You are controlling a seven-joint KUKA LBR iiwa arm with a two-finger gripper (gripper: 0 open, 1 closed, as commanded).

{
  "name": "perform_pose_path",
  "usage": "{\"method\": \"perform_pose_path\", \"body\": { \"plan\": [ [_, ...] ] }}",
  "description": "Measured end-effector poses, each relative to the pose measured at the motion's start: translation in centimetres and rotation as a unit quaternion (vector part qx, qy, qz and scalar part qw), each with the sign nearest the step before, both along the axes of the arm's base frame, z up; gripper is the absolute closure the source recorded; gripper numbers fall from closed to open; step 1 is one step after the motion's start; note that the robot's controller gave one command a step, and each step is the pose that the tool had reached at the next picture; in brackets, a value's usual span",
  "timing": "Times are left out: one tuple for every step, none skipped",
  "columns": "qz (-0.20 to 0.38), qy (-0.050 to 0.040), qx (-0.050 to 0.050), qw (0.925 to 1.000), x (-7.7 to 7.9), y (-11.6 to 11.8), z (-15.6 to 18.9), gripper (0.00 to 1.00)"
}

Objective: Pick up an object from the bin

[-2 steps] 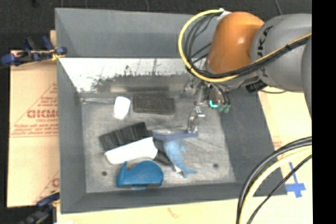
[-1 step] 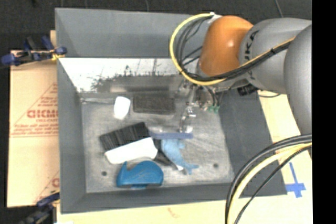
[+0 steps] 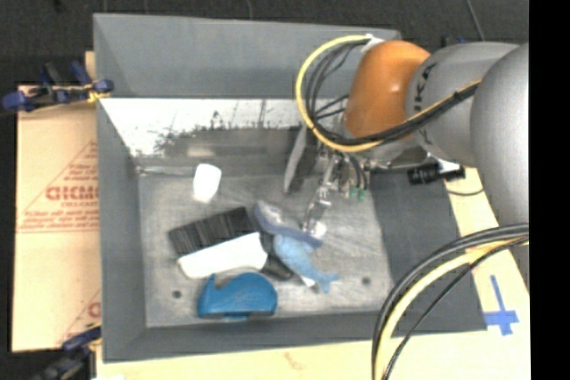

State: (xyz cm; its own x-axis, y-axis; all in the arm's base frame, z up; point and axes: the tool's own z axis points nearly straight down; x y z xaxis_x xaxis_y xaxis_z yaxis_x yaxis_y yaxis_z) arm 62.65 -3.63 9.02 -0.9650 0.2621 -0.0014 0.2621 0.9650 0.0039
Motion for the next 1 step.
{"method": "perform_pose_path", "body": {
  "plan": [
    [0.008,0.0005,0.000,1.0000,-0.66,-1.19,-1.41,1.00]
  ]
}}
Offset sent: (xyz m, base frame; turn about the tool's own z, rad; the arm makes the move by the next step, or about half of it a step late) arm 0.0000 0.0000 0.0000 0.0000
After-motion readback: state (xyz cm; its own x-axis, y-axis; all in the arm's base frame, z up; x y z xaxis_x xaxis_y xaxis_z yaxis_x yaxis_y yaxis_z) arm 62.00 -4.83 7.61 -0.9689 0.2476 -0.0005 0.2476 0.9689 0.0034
